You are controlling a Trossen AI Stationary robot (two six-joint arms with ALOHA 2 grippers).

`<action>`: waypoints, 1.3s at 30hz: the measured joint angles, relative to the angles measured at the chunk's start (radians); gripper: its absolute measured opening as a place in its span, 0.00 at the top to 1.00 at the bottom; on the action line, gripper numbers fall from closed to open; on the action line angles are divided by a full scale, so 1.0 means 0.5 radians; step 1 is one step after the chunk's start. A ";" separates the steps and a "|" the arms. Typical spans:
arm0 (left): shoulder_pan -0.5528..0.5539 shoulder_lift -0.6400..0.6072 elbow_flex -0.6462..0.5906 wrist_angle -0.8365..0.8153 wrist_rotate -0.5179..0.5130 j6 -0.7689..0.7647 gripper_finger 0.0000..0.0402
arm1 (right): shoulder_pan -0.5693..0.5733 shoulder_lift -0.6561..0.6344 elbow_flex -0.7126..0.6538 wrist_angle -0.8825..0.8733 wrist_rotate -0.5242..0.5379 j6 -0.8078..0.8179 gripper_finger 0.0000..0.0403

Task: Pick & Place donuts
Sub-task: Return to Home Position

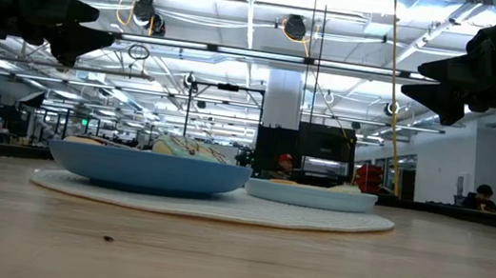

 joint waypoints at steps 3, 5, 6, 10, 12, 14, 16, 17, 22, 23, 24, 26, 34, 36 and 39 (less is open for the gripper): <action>0.000 0.000 -0.001 0.000 0.000 0.000 0.31 | 0.001 0.000 0.000 0.000 0.000 0.000 0.33; 0.000 0.000 0.000 0.000 0.000 0.000 0.32 | 0.000 0.000 0.000 0.000 0.000 0.000 0.33; 0.000 0.000 0.000 0.000 0.000 0.000 0.32 | 0.000 0.000 0.000 0.000 0.000 0.000 0.33; 0.000 0.000 0.000 0.000 0.000 0.000 0.31 | 0.000 -0.001 0.001 0.000 0.000 0.000 0.33; 0.000 0.000 -0.001 0.000 0.000 0.000 0.30 | 0.001 -0.001 0.000 0.000 0.000 0.000 0.33; 0.000 0.000 0.000 0.000 0.000 0.000 0.30 | 0.000 0.000 0.001 0.000 0.000 0.000 0.33; 0.000 0.000 0.000 0.000 0.000 0.000 0.31 | 0.000 -0.001 0.000 0.000 0.000 0.000 0.33; 0.000 0.000 0.000 0.000 0.000 0.000 0.31 | 0.000 -0.001 0.001 0.000 0.000 0.000 0.33; 0.000 0.000 0.000 0.000 0.000 0.000 0.31 | 0.000 0.000 0.001 0.000 0.000 0.000 0.33; 0.000 0.000 0.000 0.000 0.000 0.000 0.31 | 0.000 0.000 0.000 0.000 0.000 0.000 0.33; 0.000 0.000 0.000 0.000 0.000 0.000 0.30 | 0.001 0.000 0.001 0.000 0.000 0.000 0.33; 0.000 0.000 0.000 0.000 0.000 0.000 0.29 | 0.000 0.000 0.001 0.000 0.000 0.000 0.33; 0.000 0.000 0.000 0.000 0.000 0.000 0.31 | 0.000 0.000 0.000 0.000 0.000 0.000 0.33; 0.000 0.000 0.000 0.000 0.000 0.000 0.32 | 0.000 0.000 0.000 0.000 0.000 0.000 0.33; 0.000 0.000 0.000 0.000 0.000 0.000 0.32 | 0.000 0.000 0.000 0.000 0.000 0.000 0.33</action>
